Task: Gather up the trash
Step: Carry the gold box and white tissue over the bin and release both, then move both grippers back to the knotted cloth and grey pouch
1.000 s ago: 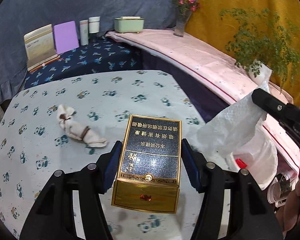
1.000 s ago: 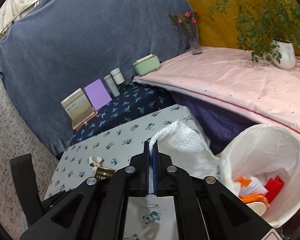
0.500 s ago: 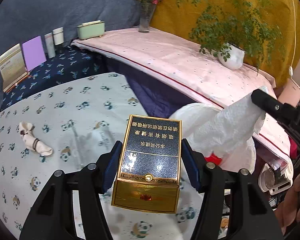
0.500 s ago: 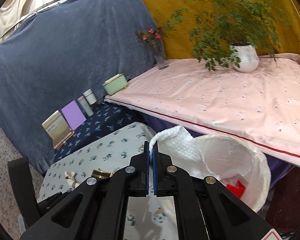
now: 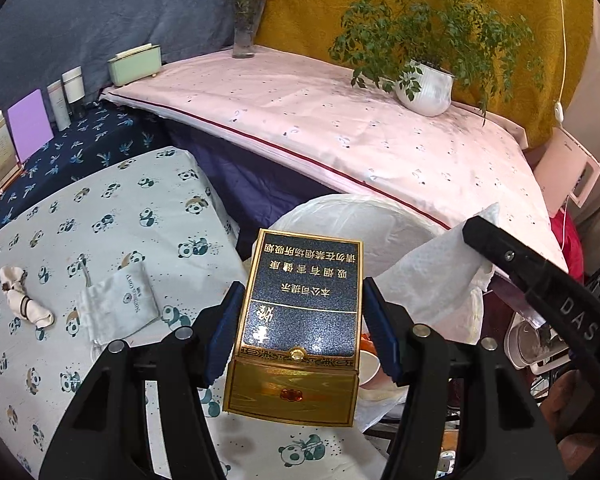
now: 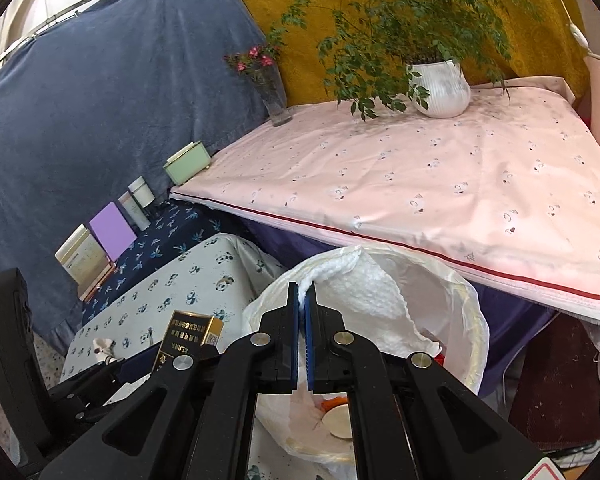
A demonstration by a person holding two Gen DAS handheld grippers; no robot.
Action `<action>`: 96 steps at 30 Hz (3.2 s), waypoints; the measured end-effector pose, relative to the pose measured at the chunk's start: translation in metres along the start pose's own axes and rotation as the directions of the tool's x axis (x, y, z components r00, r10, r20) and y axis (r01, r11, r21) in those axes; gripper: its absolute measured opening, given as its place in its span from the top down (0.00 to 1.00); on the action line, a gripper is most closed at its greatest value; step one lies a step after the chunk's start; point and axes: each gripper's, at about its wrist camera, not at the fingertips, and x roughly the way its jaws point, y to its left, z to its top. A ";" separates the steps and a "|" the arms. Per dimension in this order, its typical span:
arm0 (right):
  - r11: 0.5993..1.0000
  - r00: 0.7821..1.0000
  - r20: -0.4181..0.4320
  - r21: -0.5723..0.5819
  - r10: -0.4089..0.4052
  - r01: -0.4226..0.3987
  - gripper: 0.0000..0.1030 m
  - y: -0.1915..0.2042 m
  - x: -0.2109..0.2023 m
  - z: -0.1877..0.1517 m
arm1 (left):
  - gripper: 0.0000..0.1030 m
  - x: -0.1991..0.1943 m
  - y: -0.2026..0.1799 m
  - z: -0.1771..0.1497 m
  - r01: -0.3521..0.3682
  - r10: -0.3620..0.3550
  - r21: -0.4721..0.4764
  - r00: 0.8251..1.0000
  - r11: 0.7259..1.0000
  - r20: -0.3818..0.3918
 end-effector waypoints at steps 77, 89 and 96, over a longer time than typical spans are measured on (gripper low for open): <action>0.994 0.971 -0.217 0.032 -0.099 0.108 0.47 -0.007 0.011 -0.085 | 0.29 -0.011 0.089 -0.031 -0.086 0.085 -0.152 0.996 0.985 -0.012; 1.000 0.994 -0.105 -0.026 -0.019 0.016 0.44 0.051 -0.017 -0.055 | 0.23 -0.034 0.132 -0.044 -0.129 0.134 -0.221 0.991 0.967 0.007; 0.994 0.991 -0.127 -0.098 0.039 -0.051 0.44 0.106 0.013 -0.051 | 0.17 -0.042 0.182 -0.048 -0.198 0.206 -0.281 0.978 0.939 0.001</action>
